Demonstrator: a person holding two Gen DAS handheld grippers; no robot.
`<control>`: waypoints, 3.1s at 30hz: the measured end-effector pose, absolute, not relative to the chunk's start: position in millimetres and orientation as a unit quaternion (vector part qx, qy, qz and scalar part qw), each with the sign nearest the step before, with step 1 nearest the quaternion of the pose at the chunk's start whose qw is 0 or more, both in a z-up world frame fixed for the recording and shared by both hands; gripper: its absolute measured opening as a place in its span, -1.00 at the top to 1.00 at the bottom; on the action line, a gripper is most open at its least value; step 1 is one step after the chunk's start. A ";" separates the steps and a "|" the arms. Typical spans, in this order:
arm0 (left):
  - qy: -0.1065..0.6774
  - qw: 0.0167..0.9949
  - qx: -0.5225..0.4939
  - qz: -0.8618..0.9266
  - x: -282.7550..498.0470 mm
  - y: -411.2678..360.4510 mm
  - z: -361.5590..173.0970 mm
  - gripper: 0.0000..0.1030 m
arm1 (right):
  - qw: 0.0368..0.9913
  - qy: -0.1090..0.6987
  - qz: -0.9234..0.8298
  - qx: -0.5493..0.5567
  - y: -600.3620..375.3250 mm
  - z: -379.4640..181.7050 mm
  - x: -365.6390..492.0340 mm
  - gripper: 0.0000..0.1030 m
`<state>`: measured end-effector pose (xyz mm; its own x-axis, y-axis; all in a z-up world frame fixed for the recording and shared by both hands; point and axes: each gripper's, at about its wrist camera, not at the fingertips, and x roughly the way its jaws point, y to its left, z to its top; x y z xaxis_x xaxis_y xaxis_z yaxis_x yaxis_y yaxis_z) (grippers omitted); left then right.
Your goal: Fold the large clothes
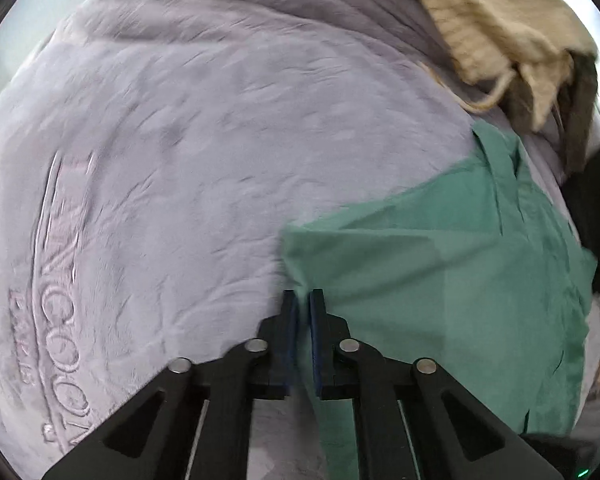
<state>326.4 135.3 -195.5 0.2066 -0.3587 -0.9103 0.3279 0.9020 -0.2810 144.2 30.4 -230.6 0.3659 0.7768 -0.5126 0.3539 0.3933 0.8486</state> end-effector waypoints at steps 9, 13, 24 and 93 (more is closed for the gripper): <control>0.560 0.809 0.023 -0.178 308.2 143.2 -163.5 0.83 | 0.668 0.578 0.222 0.413 38.3 -186.2 117.5 0.91; 0.550 0.813 0.038 -0.188 275.5 140.7 -143.1 0.82 | 0.713 0.566 0.176 0.375 -17.4 -159.5 102.3 0.91; 0.586 0.780 0.039 -0.217 167.8 71.8 -136.0 0.82 | 0.724 0.561 0.024 0.401 -158.5 -163.4 30.8 -0.37; 0.630 0.735 0.131 -0.215 48.2 -258.1 -165.4 -0.98 | 0.703 0.311 -0.186 0.612 -635.0 -183.7 -120.7 -1.00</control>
